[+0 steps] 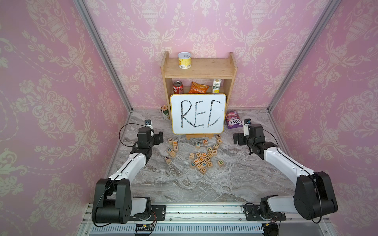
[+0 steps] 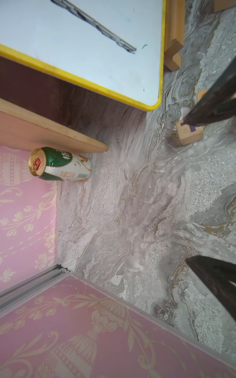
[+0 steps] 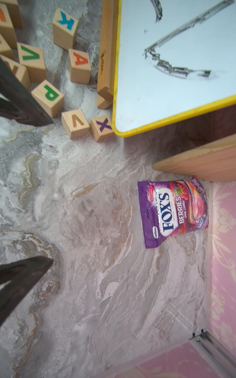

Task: Assemble the uppercase word "red" with letter blocks
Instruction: Pick up the letter block from the center of the board.

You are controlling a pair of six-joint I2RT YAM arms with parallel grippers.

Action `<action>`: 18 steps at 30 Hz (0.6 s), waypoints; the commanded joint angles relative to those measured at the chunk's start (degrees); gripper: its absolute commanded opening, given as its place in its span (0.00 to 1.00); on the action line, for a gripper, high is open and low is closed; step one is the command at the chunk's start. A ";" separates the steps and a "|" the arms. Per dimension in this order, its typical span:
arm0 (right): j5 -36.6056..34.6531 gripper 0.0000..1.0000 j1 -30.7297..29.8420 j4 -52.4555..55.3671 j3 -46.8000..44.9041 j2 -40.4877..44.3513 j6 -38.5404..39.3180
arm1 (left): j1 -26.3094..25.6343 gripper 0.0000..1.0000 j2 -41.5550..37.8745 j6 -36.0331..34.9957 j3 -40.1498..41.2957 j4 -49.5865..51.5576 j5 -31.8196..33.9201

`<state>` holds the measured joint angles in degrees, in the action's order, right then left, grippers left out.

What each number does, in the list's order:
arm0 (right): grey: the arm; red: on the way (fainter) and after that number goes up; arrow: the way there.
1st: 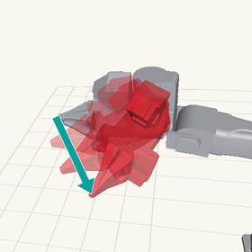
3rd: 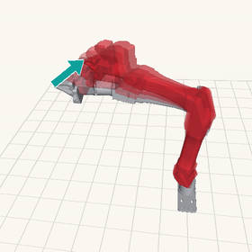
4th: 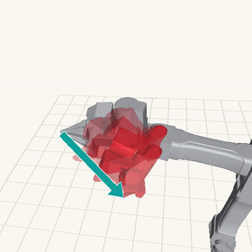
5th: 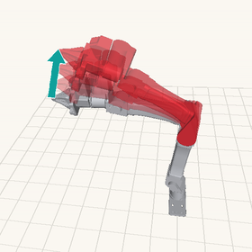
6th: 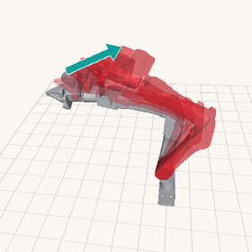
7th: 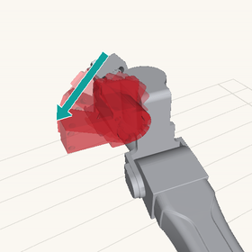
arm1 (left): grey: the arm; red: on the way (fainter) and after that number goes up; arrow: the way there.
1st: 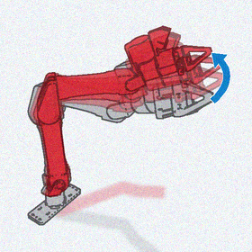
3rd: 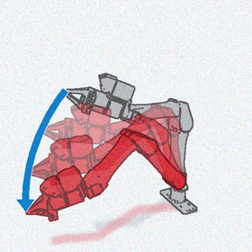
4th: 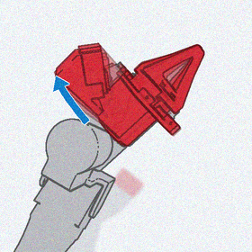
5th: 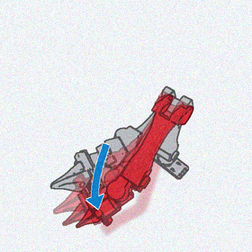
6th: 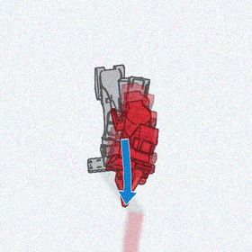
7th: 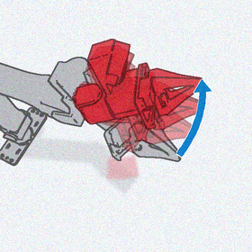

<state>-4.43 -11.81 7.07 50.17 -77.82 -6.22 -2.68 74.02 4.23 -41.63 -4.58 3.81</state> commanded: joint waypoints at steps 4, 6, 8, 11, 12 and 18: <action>3.43 1.00 -6.81 16.07 8.65 -0.82 -3.51 | -4.65 0.99 -3.86 5.94 -4.51 21.20 4.49; 3.85 1.00 -8.97 17.89 10.31 -0.82 -4.47 | -4.92 0.99 -4.47 8.78 -5.70 25.52 4.69; 4.18 1.00 -11.17 19.23 11.78 -0.92 -5.82 | -5.30 0.99 -5.14 11.02 -6.51 29.28 4.11; 4.57 1.00 -14.20 21.73 14.13 -1.56 -7.16 | -6.78 0.99 -5.55 12.96 -8.37 35.68 4.26; 4.46 1.00 -15.38 22.63 14.96 -1.92 -7.60 | -7.03 0.99 -5.55 13.38 -9.15 37.81 3.93; 5.07 1.00 -21.14 26.56 20.94 -3.29 -9.17 | -7.65 0.99 -6.59 15.66 -12.95 48.80 2.31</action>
<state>-0.16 -31.16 29.67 67.70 -80.53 -13.45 -9.96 69.10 16.97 -52.25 35.03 6.52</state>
